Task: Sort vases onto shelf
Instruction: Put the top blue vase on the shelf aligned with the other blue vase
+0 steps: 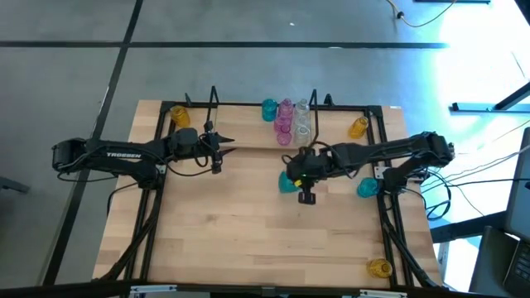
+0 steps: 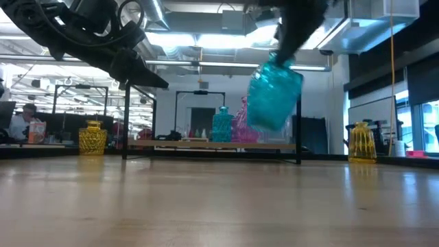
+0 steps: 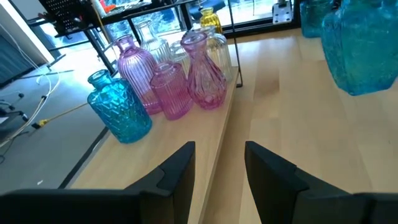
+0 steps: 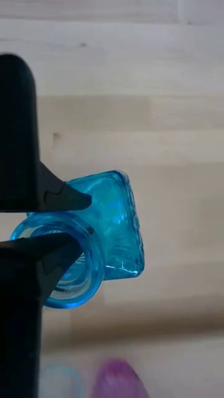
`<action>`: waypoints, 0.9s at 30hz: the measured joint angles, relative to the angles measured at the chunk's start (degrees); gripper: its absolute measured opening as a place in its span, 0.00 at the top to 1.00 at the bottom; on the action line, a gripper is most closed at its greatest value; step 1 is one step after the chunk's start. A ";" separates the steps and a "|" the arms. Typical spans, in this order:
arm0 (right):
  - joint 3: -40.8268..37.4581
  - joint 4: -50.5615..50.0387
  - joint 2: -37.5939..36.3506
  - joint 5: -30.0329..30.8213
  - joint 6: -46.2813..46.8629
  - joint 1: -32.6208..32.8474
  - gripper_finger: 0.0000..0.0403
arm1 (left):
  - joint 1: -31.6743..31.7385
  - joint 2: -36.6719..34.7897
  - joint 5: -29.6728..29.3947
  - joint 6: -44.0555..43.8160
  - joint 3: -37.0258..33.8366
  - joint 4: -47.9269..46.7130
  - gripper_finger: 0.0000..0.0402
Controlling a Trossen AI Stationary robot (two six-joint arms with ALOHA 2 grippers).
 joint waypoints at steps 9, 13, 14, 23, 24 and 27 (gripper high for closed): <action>18.98 -8.06 8.70 8.32 -8.34 -1.20 0.96 | 0.01 0.00 0.23 -1.18 0.00 -0.79 0.67; 22.43 -7.96 10.21 8.14 -10.51 -4.07 0.96 | 0.01 0.00 2.63 -1.23 0.00 -0.71 0.67; 22.44 -7.81 10.41 7.27 -11.03 -4.90 0.96 | -0.01 0.00 3.29 -1.25 0.00 -0.70 0.67; 18.26 -6.78 17.25 -0.85 -12.13 -7.52 0.95 | -0.02 0.00 3.66 -1.32 0.00 -1.03 0.67; 18.08 -6.74 18.25 -0.88 -12.60 -7.48 0.95 | -0.02 0.00 3.66 -1.32 0.00 -1.11 0.67; 17.85 -6.10 20.96 -2.44 -13.15 -7.42 0.95 | -0.02 0.00 3.66 -1.34 0.00 -1.09 0.67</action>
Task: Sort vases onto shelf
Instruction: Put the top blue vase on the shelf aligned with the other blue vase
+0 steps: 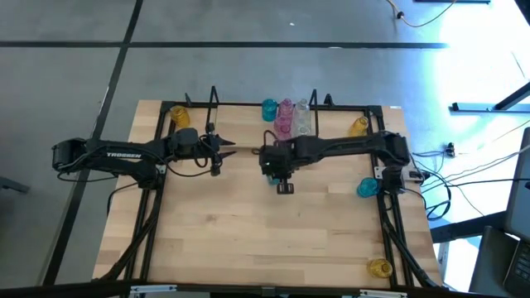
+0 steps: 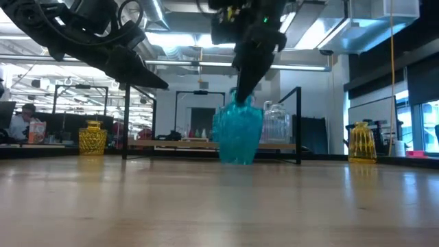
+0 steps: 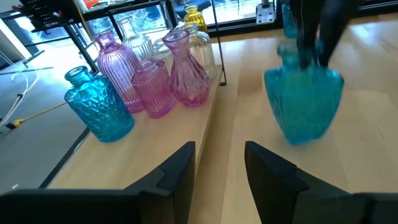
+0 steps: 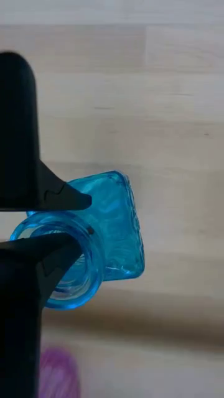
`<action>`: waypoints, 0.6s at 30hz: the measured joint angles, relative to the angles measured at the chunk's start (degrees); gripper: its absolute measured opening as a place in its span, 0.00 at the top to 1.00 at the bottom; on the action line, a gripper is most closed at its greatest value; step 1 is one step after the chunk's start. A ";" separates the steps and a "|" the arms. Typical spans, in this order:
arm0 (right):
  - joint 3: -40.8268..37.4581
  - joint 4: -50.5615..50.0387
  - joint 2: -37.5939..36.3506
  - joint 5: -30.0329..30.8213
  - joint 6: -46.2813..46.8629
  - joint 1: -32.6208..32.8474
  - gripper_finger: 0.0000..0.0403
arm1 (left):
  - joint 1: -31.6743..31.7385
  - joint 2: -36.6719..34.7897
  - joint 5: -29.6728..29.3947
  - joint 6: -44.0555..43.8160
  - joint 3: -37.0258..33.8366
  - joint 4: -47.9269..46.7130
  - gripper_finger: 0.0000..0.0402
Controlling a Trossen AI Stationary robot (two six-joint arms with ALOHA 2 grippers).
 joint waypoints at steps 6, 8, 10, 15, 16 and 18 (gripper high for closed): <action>0.26 0.70 2.10 -0.69 -0.08 -0.06 0.95 | 0.00 0.00 -0.02 -0.02 0.00 0.06 0.67; 0.26 1.02 2.12 -0.71 0.19 -0.08 0.95 | 0.00 0.00 -0.09 -0.02 0.00 0.04 0.67; 0.50 1.13 2.22 -0.69 1.37 -0.08 0.95 | 0.00 0.00 -0.24 0.00 0.00 0.07 0.67; 1.15 1.93 2.54 -0.86 2.10 -0.10 0.87 | 0.00 0.00 -0.22 -0.02 0.00 -0.07 0.67; 1.14 2.31 2.58 -0.83 2.11 -0.10 0.84 | 0.00 0.00 -0.23 -0.01 0.00 -0.13 0.67; 1.14 2.79 2.64 -0.78 2.11 -0.13 0.76 | 0.00 0.00 -0.22 -0.02 0.00 -0.23 0.67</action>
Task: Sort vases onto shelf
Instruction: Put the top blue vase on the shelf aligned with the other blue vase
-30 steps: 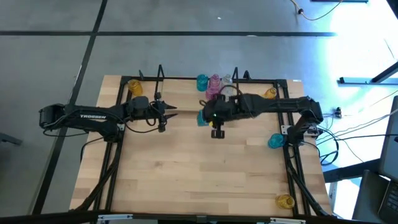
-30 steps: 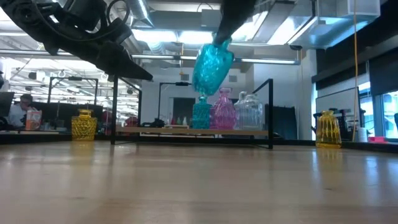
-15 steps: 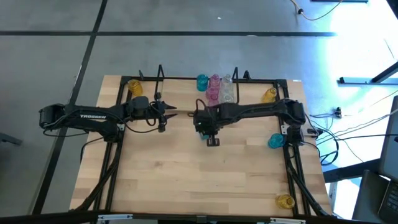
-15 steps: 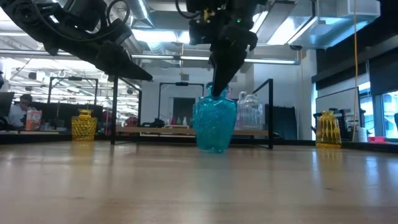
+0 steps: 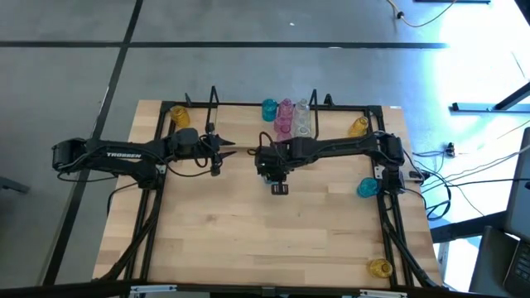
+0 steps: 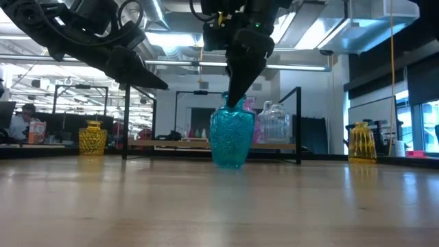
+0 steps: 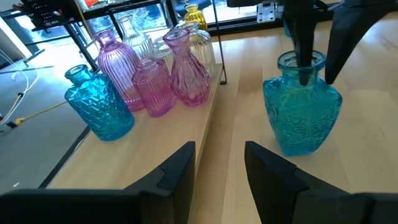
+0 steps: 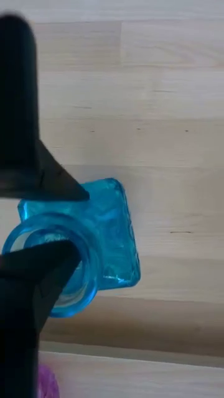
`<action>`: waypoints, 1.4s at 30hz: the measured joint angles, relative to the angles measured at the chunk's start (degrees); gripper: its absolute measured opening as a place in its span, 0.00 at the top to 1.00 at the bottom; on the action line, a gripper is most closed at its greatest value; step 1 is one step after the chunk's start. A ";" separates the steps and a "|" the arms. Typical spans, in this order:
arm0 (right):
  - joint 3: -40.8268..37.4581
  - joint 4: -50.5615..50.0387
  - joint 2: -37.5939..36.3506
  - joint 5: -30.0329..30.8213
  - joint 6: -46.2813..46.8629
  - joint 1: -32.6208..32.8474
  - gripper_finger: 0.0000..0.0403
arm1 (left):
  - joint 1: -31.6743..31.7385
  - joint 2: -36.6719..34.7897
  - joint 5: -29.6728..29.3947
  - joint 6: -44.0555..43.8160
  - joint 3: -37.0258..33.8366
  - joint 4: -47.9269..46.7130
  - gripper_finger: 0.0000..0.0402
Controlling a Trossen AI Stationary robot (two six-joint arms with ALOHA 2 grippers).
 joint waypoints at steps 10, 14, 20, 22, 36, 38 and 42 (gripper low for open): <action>3.37 -4.00 -1.00 0.04 0.37 0.00 0.53 | 0.00 0.00 -0.02 -0.24 0.00 0.05 0.67; 4.84 -4.57 -1.09 0.04 0.14 0.00 0.51 | 0.00 0.00 -0.02 -0.24 0.00 -0.27 0.67; 4.98 -4.15 -1.09 2.89 -0.65 0.00 0.51 | 0.00 0.00 -0.02 -0.21 0.00 -0.26 0.67; 4.98 -2.88 -1.09 4.21 -0.79 0.00 0.51 | 0.00 0.00 -0.02 -0.22 0.00 -0.23 0.67; 4.53 -6.10 -4.85 1.01 -1.43 3.20 0.51 | 0.02 0.02 -0.02 -0.21 0.02 -0.25 0.67; 3.15 -5.44 -6.70 0.65 -2.20 3.30 0.51 | 0.01 0.01 -0.03 -0.18 0.02 -0.26 0.67; -2.00 -1.81 -10.70 -1.45 -2.42 2.04 0.51 | -0.02 0.01 0.17 -0.22 0.02 -0.27 0.67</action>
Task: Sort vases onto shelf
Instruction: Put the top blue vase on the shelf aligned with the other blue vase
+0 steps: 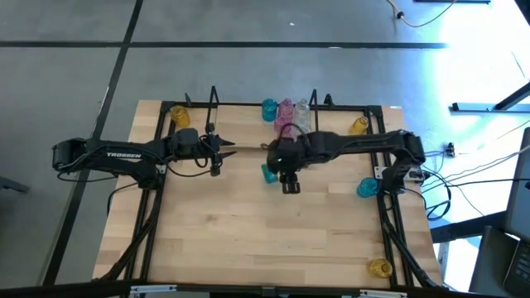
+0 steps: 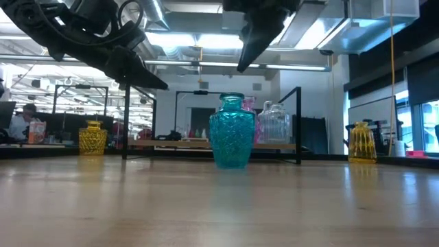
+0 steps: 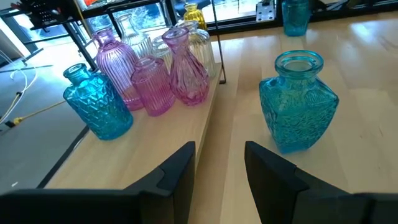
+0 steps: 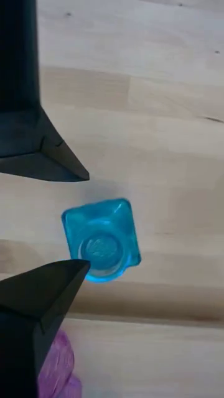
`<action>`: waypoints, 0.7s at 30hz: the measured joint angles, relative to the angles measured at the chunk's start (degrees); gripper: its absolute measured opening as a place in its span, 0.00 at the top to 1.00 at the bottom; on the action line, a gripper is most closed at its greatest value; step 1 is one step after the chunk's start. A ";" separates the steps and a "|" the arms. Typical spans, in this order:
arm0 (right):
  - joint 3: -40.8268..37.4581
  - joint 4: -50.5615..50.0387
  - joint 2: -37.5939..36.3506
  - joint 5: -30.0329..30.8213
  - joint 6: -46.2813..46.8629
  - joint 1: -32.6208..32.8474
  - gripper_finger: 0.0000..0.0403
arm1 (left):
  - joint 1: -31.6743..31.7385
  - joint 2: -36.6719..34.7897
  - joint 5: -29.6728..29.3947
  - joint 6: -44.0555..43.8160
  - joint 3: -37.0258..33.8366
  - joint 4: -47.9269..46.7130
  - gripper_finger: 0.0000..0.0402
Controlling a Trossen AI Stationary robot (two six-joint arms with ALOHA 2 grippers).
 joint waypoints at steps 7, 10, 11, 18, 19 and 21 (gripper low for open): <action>-13.89 9.38 -8.73 -0.37 0.44 -0.02 0.51 | -0.18 0.01 0.01 0.00 0.00 0.30 0.67; -21.32 15.45 -13.76 0.73 1.44 1.05 0.51 | -0.18 0.01 0.02 0.00 0.00 0.03 0.67; -23.60 18.42 -15.45 1.83 1.46 1.06 0.51 | -0.18 0.01 0.00 0.01 0.00 0.04 0.67; -34.53 36.44 -21.61 4.11 2.46 0.96 0.51 | -0.18 0.01 0.02 0.00 0.00 0.36 0.67; -35.42 38.50 -21.59 4.13 2.49 0.96 0.51 | -0.18 0.01 0.07 -0.03 0.00 0.41 0.67; -36.95 41.39 -20.87 4.09 2.51 0.96 0.51 | -0.18 0.01 0.20 -0.04 0.00 0.42 0.67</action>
